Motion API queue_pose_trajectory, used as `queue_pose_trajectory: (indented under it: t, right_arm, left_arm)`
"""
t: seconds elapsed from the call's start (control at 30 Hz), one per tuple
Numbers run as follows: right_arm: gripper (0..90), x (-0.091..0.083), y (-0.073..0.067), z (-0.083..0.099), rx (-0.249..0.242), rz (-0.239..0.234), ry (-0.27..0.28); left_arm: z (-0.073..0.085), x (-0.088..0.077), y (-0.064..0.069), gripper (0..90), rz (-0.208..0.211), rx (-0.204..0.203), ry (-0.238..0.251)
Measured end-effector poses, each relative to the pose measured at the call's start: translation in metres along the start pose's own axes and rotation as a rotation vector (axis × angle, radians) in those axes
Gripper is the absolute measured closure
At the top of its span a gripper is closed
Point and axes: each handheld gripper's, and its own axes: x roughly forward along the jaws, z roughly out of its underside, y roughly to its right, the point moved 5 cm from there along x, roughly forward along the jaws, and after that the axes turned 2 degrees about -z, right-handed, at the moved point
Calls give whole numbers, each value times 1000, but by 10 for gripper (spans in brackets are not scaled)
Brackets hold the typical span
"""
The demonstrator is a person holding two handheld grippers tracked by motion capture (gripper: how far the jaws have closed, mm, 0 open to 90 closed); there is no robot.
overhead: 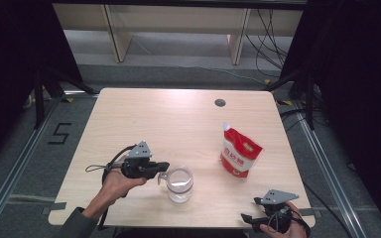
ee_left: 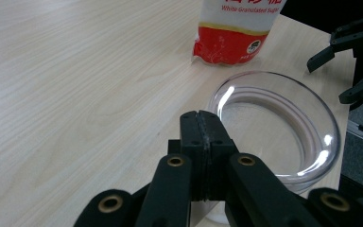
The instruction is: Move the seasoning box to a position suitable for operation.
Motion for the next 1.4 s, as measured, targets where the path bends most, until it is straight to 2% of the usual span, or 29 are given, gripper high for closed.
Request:
queue_pose_trajectory:
  t: [0.03,0.1,0.2,0.23,0.33,0.4,0.5,0.63,0.7,0.77,0.8,0.83,0.9,0.97,1.03,1.07,1.1,1.2,1.23,1.27,1.3,1.37,1.4]
  right_arm:
    - [240,0,0,0,0,0,0]
    - [240,0,0,0,2,-2,2]
    - [240,0,0,0,1,-2,0]
    - [241,0,0,0,1,-1,-1]
    - [240,0,0,0,1,-1,0]
    - [240,0,0,0,1,0,1]
    - [241,0,0,0,-1,2,3]
    - [268,0,-1,-1,-8,-9,5]
    - [268,0,-2,-1,-7,-9,6]
    - [265,0,-2,-2,-7,-9,8]
    - [263,-1,-4,-1,16,-10,5]
    - [263,0,-3,-1,7,-10,7]
    - [263,0,-2,-1,-6,-7,7]
    - [263,0,-3,-2,-3,-10,5]
    - [263,0,-3,-2,-2,-10,5]
    - [263,0,-3,-2,-2,-10,5]
    - [262,0,-3,-1,-3,-10,5]
    - [263,0,-3,-2,-4,-10,5]
    - [263,0,-4,-1,7,-11,3]
    - [263,0,-3,-2,-7,-9,5]
    - [262,0,-4,-1,10,-11,2]
    - [263,-1,-4,-1,8,-10,5]
    - [263,-1,-4,-2,6,-10,5]
  left_arm:
    - [1,-1,1,889,5,-13,2]
    - [2,-2,2,888,-9,-8,6]
    - [4,-4,4,887,0,-16,8]
    - [5,-5,4,886,-6,1,5]
    - [8,-6,3,878,-3,1,3]
    - [10,-6,3,877,-6,-30,18]
    - [10,-12,5,856,-9,-36,43]
    - [5,-23,10,817,-26,-13,100]
    - [4,-30,16,780,-21,-16,158]
    - [5,-33,18,766,-24,-3,161]
    - [5,-34,19,757,-16,8,169]
    - [6,-34,19,749,-19,22,177]
    - [9,-36,20,748,-29,25,171]
    - [14,-36,19,752,-34,-2,166]
    - [17,-36,17,764,-26,18,174]
    - [19,-37,17,774,-40,3,166]
    - [20,-37,16,783,-37,17,164]
    - [22,-34,16,824,-42,16,163]
    - [23,-33,16,836,-30,23,168]
    - [24,-33,17,845,-39,18,158]
    - [25,-30,18,853,-30,-7,163]
    - [25,-28,17,868,-28,26,160]
    - [25,-28,17,884,-30,21,161]
